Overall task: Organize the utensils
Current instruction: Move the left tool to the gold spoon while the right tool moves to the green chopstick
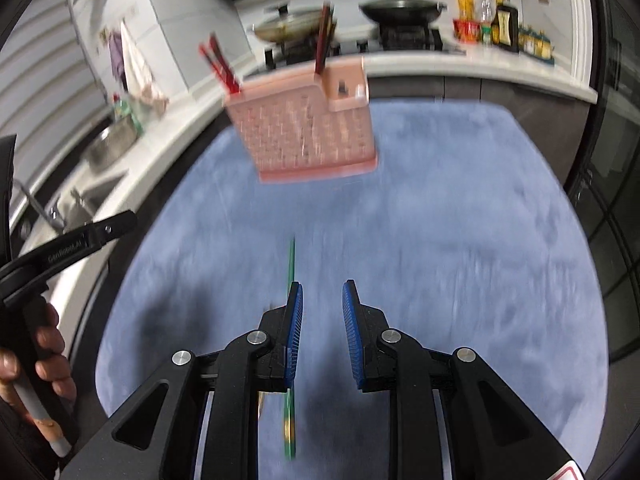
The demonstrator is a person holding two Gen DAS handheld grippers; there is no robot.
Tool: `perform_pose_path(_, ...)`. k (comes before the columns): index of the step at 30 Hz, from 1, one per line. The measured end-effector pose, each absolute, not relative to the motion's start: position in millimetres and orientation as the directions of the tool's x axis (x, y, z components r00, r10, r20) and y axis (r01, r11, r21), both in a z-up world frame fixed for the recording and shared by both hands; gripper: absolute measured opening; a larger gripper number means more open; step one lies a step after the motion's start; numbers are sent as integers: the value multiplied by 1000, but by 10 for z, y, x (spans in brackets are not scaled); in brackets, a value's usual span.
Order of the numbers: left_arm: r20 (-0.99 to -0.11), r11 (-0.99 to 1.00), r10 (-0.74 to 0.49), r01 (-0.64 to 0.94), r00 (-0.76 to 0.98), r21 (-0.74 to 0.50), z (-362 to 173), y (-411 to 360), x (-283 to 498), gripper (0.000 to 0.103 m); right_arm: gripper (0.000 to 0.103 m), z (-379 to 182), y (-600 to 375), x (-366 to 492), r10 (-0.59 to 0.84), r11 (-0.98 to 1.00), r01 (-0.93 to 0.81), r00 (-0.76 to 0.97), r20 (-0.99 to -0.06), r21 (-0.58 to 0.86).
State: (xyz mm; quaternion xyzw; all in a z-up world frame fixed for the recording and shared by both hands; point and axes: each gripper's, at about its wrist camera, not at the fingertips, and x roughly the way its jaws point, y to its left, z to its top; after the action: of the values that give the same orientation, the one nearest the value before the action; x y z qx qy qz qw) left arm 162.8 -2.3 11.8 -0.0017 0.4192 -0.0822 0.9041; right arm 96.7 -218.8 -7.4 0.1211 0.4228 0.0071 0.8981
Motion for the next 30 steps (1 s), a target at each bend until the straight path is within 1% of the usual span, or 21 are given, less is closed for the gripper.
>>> perform_pose_path(6,-808,987,-133,153,574,-54,-241,-8,1327,46,21,-466,-1931,658,130,977,67,563,-816,201)
perform_pose_path(11,-823,986,-126,163,554,-41,-390,-9,1144,46,21,-698,-1777,514,156,977,45,516,-842,209)
perform_pose_path(18,-837,985,-128,168,533,-43,-494,-7,1017,46,21,-787,-1637,479,158,982,12,500,-852,190)
perform_pose_path(30,-859,977,-140,208,493,-40,-644,-76,906,46,21,-919,-1641,526,143,984,26,479,-866,177)
